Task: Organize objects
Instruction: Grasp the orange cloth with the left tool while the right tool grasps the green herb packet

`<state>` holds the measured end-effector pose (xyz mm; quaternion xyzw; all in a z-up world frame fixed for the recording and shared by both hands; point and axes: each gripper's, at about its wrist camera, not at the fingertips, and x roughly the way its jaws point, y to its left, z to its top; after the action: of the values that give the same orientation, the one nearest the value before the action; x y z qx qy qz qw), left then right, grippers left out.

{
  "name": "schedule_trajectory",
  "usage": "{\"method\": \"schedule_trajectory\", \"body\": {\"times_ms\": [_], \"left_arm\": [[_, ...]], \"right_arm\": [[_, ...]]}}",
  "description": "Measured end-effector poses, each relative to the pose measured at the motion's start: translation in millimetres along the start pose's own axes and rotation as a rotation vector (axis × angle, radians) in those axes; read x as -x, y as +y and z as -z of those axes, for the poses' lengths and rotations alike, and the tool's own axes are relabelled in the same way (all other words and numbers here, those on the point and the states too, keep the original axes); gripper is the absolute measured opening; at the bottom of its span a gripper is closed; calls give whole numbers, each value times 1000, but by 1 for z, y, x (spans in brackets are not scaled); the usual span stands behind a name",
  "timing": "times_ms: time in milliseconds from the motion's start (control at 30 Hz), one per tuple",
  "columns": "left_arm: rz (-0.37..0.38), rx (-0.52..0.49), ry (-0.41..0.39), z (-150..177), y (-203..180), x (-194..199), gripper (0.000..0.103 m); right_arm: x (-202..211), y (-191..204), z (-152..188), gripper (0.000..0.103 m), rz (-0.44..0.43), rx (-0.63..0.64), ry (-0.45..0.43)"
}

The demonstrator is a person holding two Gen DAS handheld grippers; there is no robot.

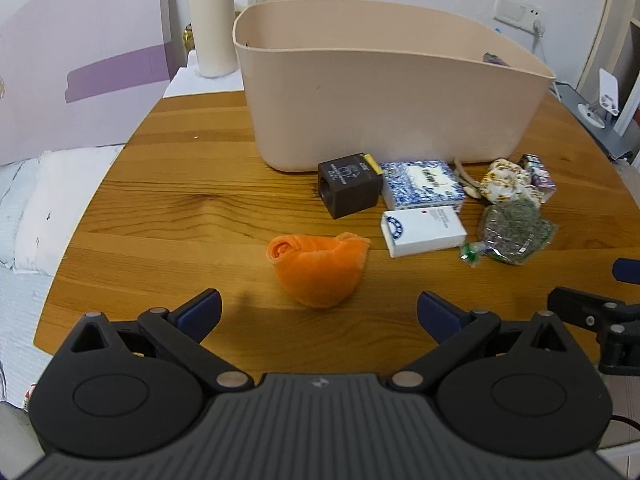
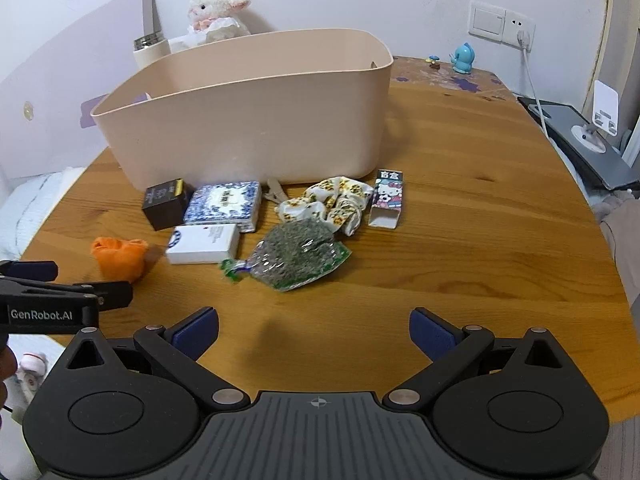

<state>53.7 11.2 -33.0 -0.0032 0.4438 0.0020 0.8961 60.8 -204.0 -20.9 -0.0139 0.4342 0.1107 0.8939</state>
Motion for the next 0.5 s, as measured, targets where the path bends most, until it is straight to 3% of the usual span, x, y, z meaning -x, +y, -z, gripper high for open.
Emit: {"method": "schedule_trajectory", "body": {"times_ms": [267,500], "left_arm": [[-37,23,34,-13,11,-34,103],[-21,9,31,-18,16,-48,103]], "right_arm": [[-28,0,-12,103,30,61,-6],[-54,2,-22,103,22,89,3]]}}
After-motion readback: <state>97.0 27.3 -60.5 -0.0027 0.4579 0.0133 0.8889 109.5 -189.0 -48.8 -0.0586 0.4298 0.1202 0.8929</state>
